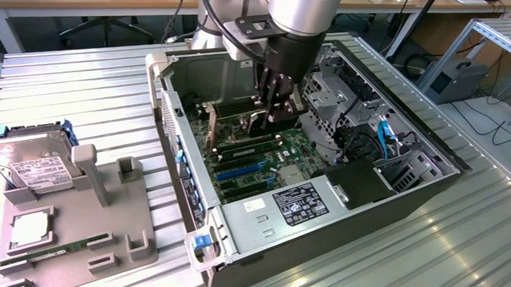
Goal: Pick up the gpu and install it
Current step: 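Insert the gpu into the slot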
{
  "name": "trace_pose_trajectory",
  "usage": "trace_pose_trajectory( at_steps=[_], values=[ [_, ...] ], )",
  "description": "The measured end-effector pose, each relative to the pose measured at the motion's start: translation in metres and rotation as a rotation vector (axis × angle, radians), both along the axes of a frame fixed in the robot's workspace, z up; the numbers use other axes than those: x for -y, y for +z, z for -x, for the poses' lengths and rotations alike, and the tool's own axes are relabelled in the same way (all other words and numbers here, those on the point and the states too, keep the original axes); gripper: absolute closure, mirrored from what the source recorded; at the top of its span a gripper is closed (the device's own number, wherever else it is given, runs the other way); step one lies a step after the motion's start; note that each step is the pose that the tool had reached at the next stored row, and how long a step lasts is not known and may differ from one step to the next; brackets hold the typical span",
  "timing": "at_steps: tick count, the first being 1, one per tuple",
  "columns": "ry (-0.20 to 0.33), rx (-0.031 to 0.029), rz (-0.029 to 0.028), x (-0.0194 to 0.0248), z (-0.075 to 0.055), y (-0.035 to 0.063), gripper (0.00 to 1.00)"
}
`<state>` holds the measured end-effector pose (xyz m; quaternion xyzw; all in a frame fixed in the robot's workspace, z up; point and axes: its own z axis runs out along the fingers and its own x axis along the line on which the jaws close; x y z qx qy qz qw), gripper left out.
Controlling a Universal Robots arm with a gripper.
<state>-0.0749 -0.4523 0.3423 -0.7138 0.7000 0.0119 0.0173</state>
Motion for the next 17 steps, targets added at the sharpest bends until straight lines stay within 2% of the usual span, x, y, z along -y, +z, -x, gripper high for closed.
trace_pose_trajectory(
  at_steps=[4, 12, 17],
  values=[
    [0.000, 0.0001, -0.0003, 0.0000, 0.000, -0.0006, 0.73],
    [0.000, 0.0000, -0.0001, 0.0000, 0.000, -0.0108, 0.73],
    [0.000, 0.0000, 0.0000, 0.0012, 0.000, -0.0127, 0.73]
  ],
)
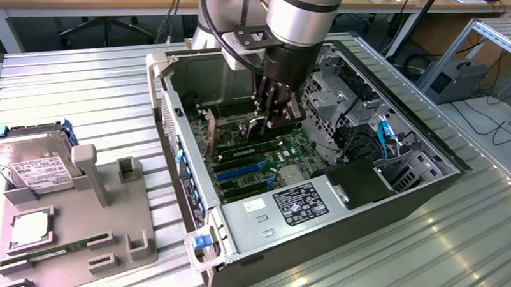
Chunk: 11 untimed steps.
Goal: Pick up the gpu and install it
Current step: 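Insert the gpu into the slot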
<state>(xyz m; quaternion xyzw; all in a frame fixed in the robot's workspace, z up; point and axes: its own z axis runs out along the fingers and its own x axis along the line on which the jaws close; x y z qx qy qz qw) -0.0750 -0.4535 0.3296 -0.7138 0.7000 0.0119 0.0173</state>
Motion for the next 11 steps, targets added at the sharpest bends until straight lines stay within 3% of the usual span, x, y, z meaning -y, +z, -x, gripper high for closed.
trace_pose_trajectory(
  at_steps=[6, 11],
  values=[
    [0.000, -0.0001, -0.0001, 0.0005, 0.000, -0.0177, 0.73],
    [0.000, -0.0003, 0.0002, 0.0005, 0.000, -0.0213, 0.73]
  ],
)
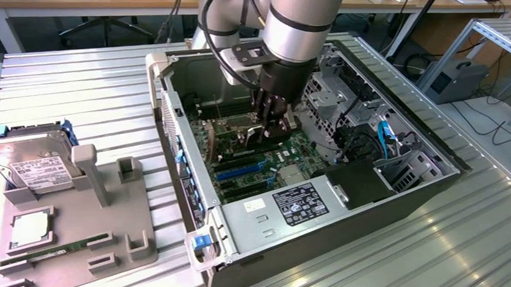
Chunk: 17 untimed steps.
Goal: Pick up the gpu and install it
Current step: 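Insert the gpu into the slot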
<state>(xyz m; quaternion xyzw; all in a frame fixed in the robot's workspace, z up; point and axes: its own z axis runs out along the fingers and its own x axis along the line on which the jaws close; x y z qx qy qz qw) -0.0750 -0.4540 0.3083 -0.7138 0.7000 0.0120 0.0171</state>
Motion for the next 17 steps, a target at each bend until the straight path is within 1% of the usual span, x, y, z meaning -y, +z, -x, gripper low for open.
trace_pose_trajectory(
  at_steps=[6, 8, 10, 12, 17],
  values=[
    [0.000, 0.0001, -0.0003, 0.0000, 0.000, -0.0026, 0.73],
    [0.000, 0.0002, -0.0004, 0.0000, 0.000, -0.0068, 0.73],
    [0.000, 0.0001, -0.0003, 0.0000, 0.000, -0.0139, 0.73],
    [0.000, 0.0002, -0.0003, 0.0000, 0.000, -0.0164, 0.73],
    [0.000, 0.0001, -0.0002, 0.0000, 0.000, -0.0174, 0.73]
  ],
)
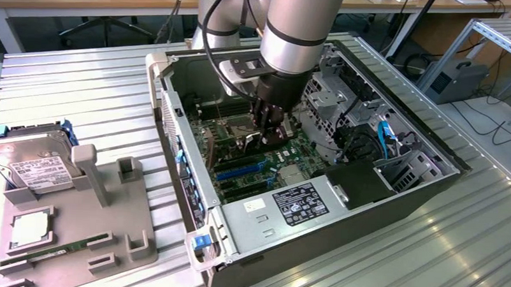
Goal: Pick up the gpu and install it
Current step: 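Insert the gpu into the slot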
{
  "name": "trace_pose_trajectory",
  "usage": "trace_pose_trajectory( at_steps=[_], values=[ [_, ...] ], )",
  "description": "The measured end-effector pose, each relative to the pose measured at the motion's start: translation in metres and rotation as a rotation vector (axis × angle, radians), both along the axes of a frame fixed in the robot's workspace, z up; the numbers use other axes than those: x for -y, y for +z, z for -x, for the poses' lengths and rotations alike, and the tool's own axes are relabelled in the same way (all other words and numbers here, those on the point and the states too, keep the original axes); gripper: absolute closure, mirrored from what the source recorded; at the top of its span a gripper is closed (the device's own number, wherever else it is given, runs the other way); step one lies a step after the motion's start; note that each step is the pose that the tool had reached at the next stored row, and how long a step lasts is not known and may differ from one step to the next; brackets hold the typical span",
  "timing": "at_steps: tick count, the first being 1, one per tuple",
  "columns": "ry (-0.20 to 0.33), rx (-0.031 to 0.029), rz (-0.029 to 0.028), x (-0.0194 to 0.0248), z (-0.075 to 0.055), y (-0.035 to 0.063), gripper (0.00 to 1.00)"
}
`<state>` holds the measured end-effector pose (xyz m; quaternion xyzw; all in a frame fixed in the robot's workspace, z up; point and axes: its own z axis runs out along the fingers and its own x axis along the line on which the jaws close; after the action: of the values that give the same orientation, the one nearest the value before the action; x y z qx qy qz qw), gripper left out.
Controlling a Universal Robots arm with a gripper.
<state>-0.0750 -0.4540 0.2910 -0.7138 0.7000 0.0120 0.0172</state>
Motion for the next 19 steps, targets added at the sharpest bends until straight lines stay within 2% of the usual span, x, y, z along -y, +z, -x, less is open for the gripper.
trace_pose_trajectory(
  at_steps=[5, 19],
  values=[
    [0.000, 0.0000, -0.0001, 0.0000, 0.0000, -0.0002, 0.73],
    [0.000, -0.0001, 0.0001, 0.0000, 0.0000, -0.0085, 0.73]
  ],
)
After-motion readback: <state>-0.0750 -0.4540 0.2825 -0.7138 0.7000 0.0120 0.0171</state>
